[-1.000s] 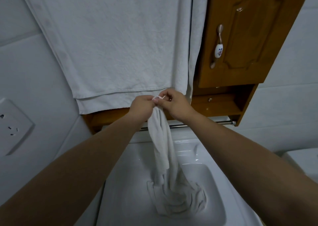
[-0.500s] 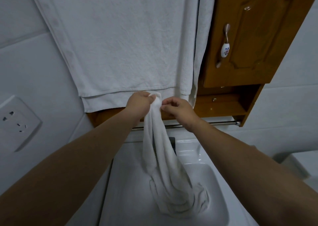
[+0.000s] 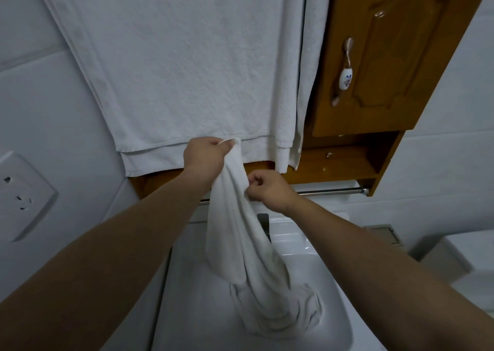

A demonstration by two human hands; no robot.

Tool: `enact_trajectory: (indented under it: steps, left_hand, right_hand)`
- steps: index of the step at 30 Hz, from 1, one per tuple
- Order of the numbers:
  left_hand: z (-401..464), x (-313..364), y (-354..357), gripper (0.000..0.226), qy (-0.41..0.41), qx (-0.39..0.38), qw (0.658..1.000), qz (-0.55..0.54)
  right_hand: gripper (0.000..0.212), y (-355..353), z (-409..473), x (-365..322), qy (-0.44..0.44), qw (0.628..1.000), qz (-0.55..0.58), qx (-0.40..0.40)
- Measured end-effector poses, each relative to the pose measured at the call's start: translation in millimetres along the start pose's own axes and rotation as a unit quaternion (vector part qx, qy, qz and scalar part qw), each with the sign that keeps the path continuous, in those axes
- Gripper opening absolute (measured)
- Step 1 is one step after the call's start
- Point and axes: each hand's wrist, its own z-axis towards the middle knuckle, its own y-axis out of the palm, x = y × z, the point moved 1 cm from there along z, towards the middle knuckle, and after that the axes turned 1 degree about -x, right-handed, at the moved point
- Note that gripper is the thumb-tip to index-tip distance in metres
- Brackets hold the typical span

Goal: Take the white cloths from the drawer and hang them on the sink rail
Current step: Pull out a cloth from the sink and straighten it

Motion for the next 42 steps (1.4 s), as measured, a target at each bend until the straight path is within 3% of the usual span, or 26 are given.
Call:
enact_trajectory:
  steps: [3,8,10,13,16,20,24,34,42]
  left_hand:
    - [2.0,-7.7,1.1,0.021,-0.012,-0.001,1.000,-0.009]
    - [3.2,-17.2,6.2,0.023,-0.012,0.016,1.000,-0.009]
    - [3.8,-18.7,7.7,0.023,-0.014,0.013,1.000,0.003]
    - [5.9,-23.2,7.6,0.021,-0.012,0.007,1.000,0.017]
    - [6.1,-31.0,8.6,0.021,-0.036,-0.034,0.999,0.012]
    - [0.9,-37.3,14.8,0.019,-0.045,-0.071,0.996,0.004]
    - [-4.6,-33.6,20.7,0.027,-0.056,-0.114,0.991,-0.031]
    - [-0.4,-41.8,20.2,0.011,-0.115,-0.115,0.984,-0.068]
    - [-17.7,-21.0,26.9,0.015,-0.035,-0.113,0.992,-0.036]
  right_hand:
    - [0.009,2.2,-3.8,11.2,0.016,1.000,-0.001,-0.008]
    - [0.013,2.6,-4.1,8.9,0.046,0.990,0.120,-0.053]
    - [0.014,5.8,-3.1,5.9,0.050,0.993,0.091,-0.049]
    - [0.028,6.0,0.5,6.1,0.034,0.997,0.063,0.029]
    - [0.022,-4.1,5.4,6.4,0.007,0.993,0.057,0.103]
    - [0.022,-15.8,8.6,-2.1,-0.024,0.989,0.017,0.142]
    - [0.022,-22.8,13.2,-5.2,-0.035,0.988,-0.023,0.148]
    - [0.022,-36.1,12.0,0.5,-0.007,0.987,-0.044,0.156]
    - [0.018,-32.1,12.6,-6.6,-0.002,0.987,-0.050,0.156]
